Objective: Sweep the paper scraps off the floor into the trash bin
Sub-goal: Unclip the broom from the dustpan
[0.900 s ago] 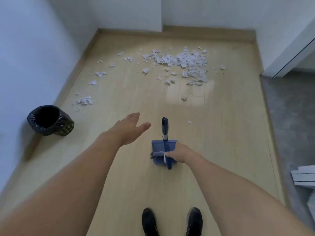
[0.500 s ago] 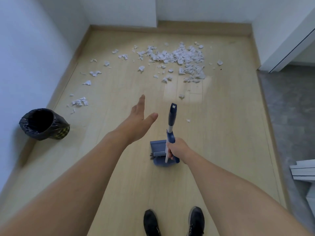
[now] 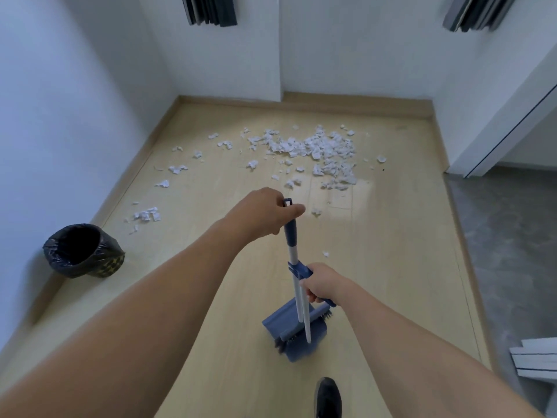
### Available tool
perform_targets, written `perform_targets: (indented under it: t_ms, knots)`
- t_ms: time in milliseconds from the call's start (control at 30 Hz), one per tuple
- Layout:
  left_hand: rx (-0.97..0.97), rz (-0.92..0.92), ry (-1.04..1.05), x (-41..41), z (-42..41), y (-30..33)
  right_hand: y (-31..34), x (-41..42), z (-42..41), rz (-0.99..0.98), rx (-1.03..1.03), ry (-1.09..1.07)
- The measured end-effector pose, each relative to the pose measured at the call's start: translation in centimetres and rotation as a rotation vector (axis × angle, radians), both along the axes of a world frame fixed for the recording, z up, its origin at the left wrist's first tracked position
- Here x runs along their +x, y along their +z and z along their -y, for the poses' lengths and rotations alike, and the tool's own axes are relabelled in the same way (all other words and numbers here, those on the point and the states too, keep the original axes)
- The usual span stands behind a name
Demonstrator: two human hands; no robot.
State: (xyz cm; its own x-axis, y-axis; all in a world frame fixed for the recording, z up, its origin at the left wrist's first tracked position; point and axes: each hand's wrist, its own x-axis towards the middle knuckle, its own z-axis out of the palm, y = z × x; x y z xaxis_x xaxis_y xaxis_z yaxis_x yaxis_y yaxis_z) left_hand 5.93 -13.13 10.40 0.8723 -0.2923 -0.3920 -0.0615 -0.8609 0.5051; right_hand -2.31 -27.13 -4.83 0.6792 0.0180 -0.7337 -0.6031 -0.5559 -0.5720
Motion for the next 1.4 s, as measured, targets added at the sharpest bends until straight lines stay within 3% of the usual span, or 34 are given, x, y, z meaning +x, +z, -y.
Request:
perform_targets:
  t_ms: [100, 367, 467, 567, 667, 867, 1100, 1400]
  knots:
    - [-0.028, -0.051, -0.034, 0.0, 1.6, 0.4, 0.1, -0.5, 1.5, 0.019, -0.010, 0.019]
    - [0.114, -0.103, -0.002, 1.4, 0.8, -0.1, -1.2, -1.0, 3.4, 0.083, -0.031, 0.110]
    - [0.360, -0.087, -0.122, 0.8, 1.2, -0.2, -1.3, -1.5, 3.3, 0.063, -0.107, 0.225]
    - [0.706, 0.078, -0.434, -1.0, 3.1, -0.6, -1.6, -2.2, 3.7, 0.055, -0.197, 0.307]
    - [0.926, 0.176, -0.710, -2.5, 4.6, -2.4, -1.7, -2.4, 4.4, 0.055, -0.265, 0.317]
    - [1.199, 0.016, -0.797, -3.6, 6.1, -4.9, -0.7, -1.7, 4.4, 0.172, -0.451, 0.342]
    - [1.104, 0.078, -0.741, -3.0, 4.8, -3.5, 0.8, -1.4, 4.4, 0.349, -0.544, 0.432]
    - [1.071, 0.133, -0.694, -2.4, 3.8, -4.4, 1.8, -2.3, 7.3, 0.319, -0.560, 0.346]
